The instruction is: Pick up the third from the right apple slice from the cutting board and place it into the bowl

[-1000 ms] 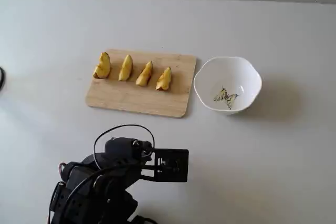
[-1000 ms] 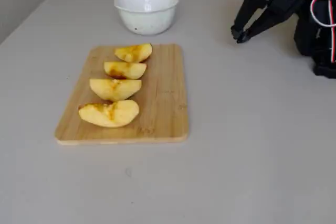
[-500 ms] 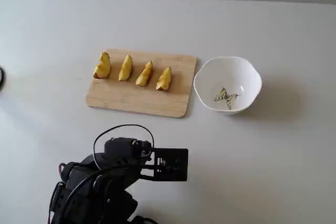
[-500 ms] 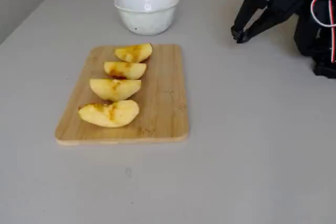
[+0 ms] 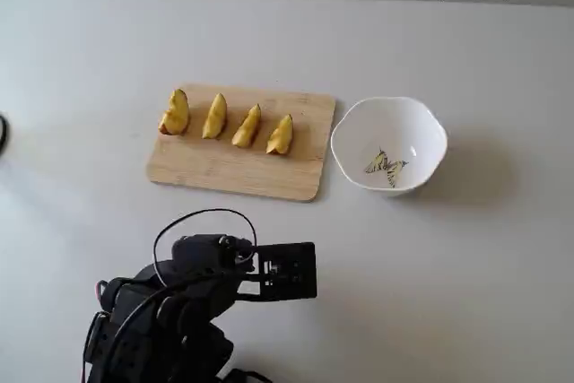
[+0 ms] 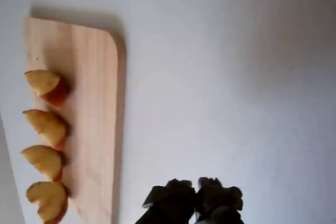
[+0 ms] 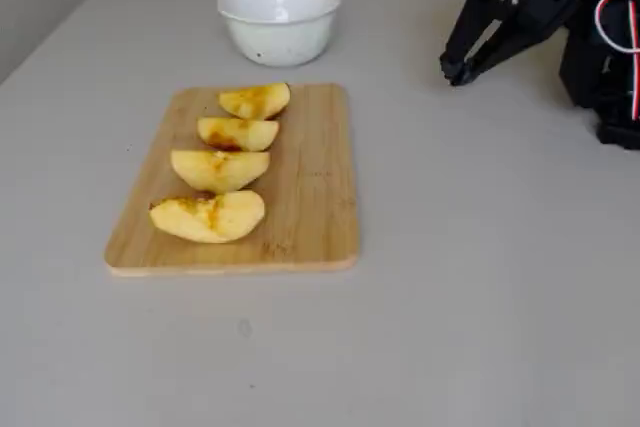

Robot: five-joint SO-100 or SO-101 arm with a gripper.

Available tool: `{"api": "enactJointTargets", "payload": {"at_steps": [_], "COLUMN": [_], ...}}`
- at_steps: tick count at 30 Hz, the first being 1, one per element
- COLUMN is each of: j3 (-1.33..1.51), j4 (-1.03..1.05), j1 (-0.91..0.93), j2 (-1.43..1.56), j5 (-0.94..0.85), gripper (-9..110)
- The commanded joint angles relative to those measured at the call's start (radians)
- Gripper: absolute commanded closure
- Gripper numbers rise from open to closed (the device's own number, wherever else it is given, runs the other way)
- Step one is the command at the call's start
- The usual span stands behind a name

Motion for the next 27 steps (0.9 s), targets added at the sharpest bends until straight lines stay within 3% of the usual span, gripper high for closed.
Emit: {"api": "enactJointTargets", "payload": {"at_steps": [1,5,8,11,15,22,27], "j3": [0.0,0.012,0.018,0.005,-0.087,-0.644,-1.097], "j4": [0.005,-0.054,-0.098,-0.098,-0.066,-0.057,0.067], "j1": [-0.014,-0.015,0.006,-0.017,-0.124,-0.236,-0.284], "j2": [0.015,0.015,0.015,0.015,-0.009,-0.752,-1.201], "j5": [-0.014,-0.087,-0.319,-0.417,-0.459,-0.491,-0.503], "gripper": [101,101,101,101,92,83,75]}}
